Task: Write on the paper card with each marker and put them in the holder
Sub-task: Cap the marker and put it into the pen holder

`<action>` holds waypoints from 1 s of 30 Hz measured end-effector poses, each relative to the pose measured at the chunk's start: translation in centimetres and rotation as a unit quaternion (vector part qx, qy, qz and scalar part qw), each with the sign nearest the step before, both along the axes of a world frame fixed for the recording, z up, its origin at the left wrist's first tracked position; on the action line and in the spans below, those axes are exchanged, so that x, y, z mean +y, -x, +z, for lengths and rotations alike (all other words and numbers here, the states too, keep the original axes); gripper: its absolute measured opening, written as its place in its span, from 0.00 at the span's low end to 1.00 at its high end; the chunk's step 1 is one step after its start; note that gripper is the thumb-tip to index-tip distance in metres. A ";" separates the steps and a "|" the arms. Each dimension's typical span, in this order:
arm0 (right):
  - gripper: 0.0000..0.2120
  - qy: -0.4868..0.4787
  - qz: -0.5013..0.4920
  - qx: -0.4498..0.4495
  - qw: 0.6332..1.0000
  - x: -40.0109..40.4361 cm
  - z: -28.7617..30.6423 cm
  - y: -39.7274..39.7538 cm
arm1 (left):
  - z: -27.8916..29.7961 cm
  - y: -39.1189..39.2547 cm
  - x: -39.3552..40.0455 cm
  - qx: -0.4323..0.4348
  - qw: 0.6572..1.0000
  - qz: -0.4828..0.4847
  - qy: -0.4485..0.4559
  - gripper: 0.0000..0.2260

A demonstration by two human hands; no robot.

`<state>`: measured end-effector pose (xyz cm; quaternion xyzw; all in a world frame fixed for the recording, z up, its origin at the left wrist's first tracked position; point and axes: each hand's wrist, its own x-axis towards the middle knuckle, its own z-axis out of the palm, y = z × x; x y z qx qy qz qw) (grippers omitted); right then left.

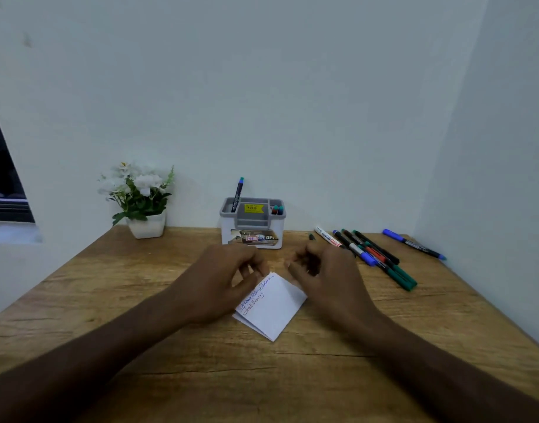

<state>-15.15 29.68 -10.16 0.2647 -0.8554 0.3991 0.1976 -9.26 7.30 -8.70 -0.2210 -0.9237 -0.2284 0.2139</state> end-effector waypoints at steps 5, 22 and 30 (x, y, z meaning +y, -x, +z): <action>0.10 -0.182 -0.121 0.072 0.973 2.7 0.2 3.5 | -1.5 -0.8 -0.7 0.002 0.999 -0.021 0.034 0.07; 0.10 0.090 -0.012 -0.146 0.985 -0.2 0.5 -0.2 | -2.3 -0.7 -1.0 -0.091 0.993 -0.051 -0.054 0.31; 0.08 0.215 0.166 -0.268 0.924 -1.6 -0.5 -2.5 | -1.8 -1.3 -0.3 -0.045 0.998 -0.020 0.050 0.18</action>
